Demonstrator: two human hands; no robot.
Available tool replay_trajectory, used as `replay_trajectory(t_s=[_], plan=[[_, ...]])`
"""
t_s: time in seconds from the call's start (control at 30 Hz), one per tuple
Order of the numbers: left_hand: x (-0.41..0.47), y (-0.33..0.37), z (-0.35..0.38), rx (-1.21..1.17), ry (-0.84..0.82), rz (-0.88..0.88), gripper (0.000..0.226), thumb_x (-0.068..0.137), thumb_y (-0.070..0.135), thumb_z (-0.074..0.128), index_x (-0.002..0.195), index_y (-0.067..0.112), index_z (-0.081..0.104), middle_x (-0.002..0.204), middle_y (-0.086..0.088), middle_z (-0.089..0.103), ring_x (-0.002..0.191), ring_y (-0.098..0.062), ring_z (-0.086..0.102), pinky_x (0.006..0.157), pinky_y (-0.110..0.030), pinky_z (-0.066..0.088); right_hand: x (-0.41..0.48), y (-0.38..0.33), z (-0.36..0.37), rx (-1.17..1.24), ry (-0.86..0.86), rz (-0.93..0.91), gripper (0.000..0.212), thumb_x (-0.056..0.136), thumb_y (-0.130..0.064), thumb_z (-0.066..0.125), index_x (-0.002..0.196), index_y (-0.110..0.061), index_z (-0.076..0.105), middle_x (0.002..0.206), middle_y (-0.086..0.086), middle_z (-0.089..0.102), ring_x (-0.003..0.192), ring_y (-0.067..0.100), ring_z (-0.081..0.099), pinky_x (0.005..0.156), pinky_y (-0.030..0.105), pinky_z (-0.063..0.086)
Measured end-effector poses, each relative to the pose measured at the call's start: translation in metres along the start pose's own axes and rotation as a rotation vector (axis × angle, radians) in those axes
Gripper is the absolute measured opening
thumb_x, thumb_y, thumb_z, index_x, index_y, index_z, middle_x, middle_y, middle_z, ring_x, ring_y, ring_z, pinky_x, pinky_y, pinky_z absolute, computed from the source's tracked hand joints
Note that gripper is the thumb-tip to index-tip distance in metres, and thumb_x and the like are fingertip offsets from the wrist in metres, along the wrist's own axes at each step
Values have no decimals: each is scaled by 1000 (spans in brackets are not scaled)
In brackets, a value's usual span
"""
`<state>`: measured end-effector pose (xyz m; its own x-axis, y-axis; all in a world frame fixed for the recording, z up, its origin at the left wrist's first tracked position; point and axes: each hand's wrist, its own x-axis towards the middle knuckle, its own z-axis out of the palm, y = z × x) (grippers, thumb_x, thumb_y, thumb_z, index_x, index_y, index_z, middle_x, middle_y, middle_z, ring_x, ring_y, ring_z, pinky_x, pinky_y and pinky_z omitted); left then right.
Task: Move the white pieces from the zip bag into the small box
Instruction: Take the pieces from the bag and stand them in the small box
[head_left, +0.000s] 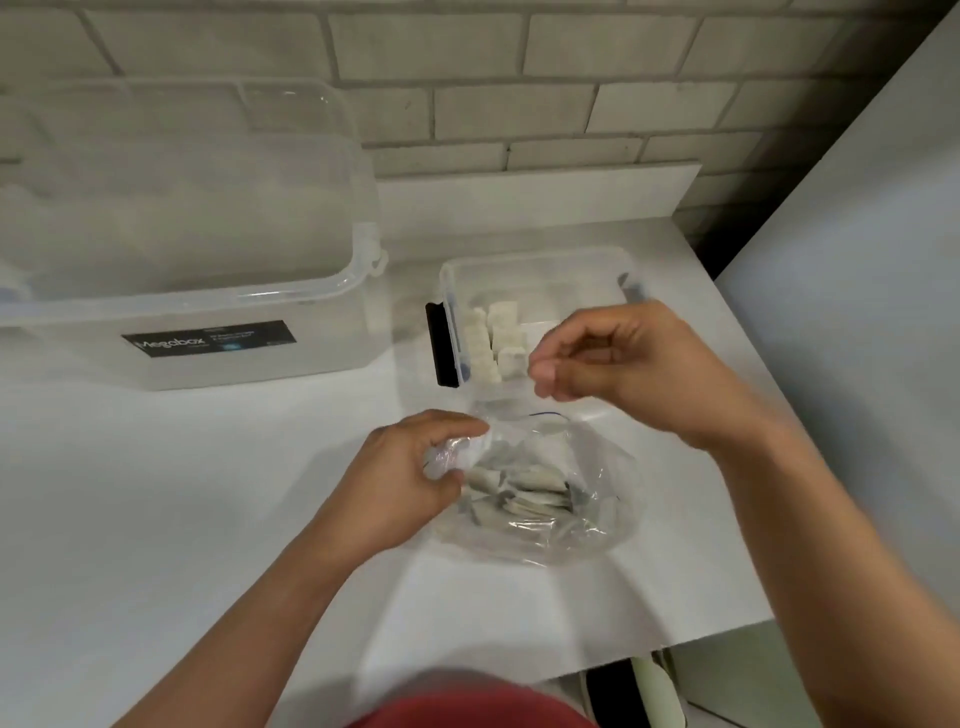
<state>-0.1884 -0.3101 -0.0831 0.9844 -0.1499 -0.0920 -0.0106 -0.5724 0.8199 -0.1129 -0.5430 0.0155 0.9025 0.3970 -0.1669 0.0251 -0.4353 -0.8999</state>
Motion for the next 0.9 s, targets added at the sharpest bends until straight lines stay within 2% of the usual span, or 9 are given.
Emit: replay_trajectory(t_s=[0.1, 0.2, 0.33, 0.43, 0.57, 0.67, 0.77, 0.83, 0.9], plan=[[-3, -2, 5, 185, -28, 78, 59, 84, 4, 68, 134, 36, 64, 137, 23, 59, 120, -2, 52, 99, -6, 33, -38, 26, 37, -472, -246, 29, 13, 92, -22, 76, 104, -25, 81, 97, -10, 80, 90, 4, 74, 86, 23, 57], [-7, -4, 10, 304, -5, 117, 68, 82, -3, 61, 139, 34, 60, 141, 22, 55, 121, -8, 47, 91, -6, 31, -45, 64, 58, -899, -267, 178, 21, 96, -30, 61, 113, -34, 74, 113, -4, 74, 100, 25, 70, 88, 38, 57], [-12, -3, 16, 337, -4, 148, 69, 84, -4, 60, 142, 32, 57, 145, 19, 53, 122, -12, 46, 93, -17, 37, -49, 73, 73, -1017, -90, 174, 17, 95, -37, 63, 110, -35, 71, 109, 0, 71, 95, 34, 66, 80, 38, 55], [-14, -1, 18, 317, -36, 162, 65, 86, -1, 62, 142, 31, 57, 148, 14, 50, 126, -14, 46, 96, -15, 33, -49, 71, 85, -1098, -64, 177, 24, 94, -47, 65, 113, -33, 72, 111, 2, 68, 100, 33, 66, 72, 33, 46], [-17, 0, 17, 252, -94, 187, 52, 89, 0, 63, 124, 37, 69, 148, 14, 48, 126, -12, 49, 97, -13, 30, -49, 83, 103, -1181, 1, 101, 19, 96, -34, 58, 102, -26, 73, 99, 0, 72, 96, 29, 70, 68, 30, 43], [-16, -2, 15, 172, -88, 140, 46, 92, 1, 59, 106, 41, 76, 145, 15, 52, 118, -10, 55, 88, -16, 38, -56, 88, 94, -1025, 143, 71, 17, 95, -37, 60, 97, -29, 75, 92, -5, 73, 89, 26, 69, 66, 30, 47], [-13, -3, 14, 63, -42, 46, 29, 93, 13, 67, 106, 36, 78, 139, 18, 58, 122, -3, 57, 100, -22, 46, -69, 83, 77, -510, 301, 75, 5, 91, -30, 73, 91, -29, 78, 84, -11, 77, 76, 13, 72, 72, 34, 58], [-12, 1, 13, -63, -37, -24, 16, 89, 31, 76, 103, 35, 80, 132, 22, 61, 122, 5, 56, 105, -21, 43, -76, 73, 71, -11, 329, 155, 2, 90, -20, 79, 90, -19, 80, 80, 3, 78, 70, 19, 72, 75, 39, 62], [-12, 6, 13, -185, -60, -58, 18, 84, 45, 79, 100, 36, 81, 128, 22, 64, 119, 6, 58, 103, -18, 41, -81, 67, 71, 293, 343, 209, 8, 88, -15, 81, 91, -8, 79, 83, 25, 73, 68, 30, 68, 74, 44, 63]])
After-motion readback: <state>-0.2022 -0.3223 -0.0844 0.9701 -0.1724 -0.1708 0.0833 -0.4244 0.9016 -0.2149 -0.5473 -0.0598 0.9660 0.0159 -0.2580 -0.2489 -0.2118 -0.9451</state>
